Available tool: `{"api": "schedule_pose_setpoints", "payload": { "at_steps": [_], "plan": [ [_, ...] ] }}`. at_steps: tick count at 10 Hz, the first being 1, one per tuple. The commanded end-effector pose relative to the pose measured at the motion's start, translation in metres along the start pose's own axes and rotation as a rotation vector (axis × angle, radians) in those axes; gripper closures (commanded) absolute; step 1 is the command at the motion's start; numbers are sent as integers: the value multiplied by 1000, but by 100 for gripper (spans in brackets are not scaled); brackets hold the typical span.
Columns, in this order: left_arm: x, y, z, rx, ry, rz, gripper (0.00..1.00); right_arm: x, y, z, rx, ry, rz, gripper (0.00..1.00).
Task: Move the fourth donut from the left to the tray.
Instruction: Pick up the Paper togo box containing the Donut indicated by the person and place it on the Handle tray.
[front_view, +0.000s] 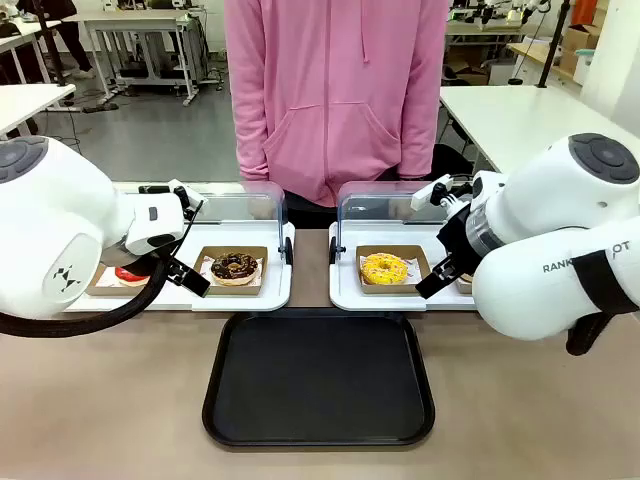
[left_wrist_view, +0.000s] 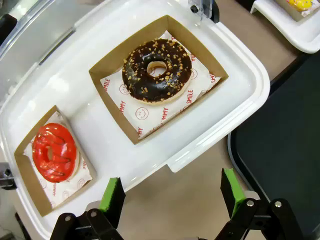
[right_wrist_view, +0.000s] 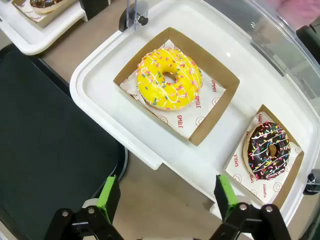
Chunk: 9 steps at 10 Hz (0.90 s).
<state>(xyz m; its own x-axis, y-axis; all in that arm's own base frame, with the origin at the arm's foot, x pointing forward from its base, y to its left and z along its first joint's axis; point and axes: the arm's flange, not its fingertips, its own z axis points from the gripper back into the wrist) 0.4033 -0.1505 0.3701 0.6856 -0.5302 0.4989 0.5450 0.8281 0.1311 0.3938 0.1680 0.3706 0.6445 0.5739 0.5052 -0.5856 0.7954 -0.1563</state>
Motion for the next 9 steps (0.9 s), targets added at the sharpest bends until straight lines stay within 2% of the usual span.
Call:
{"api": "schedule_pose_setpoints", "payload": {
  "at_steps": [1, 9],
  "plan": [
    [0, 0, 0, 0, -1, 0, 0, 0, 0, 0, 0, 0, 0, 0],
    [0, 0, 0, 0, -1, 0, 0, 0, 0, 0, 0, 0, 0, 0]
  ]
}}
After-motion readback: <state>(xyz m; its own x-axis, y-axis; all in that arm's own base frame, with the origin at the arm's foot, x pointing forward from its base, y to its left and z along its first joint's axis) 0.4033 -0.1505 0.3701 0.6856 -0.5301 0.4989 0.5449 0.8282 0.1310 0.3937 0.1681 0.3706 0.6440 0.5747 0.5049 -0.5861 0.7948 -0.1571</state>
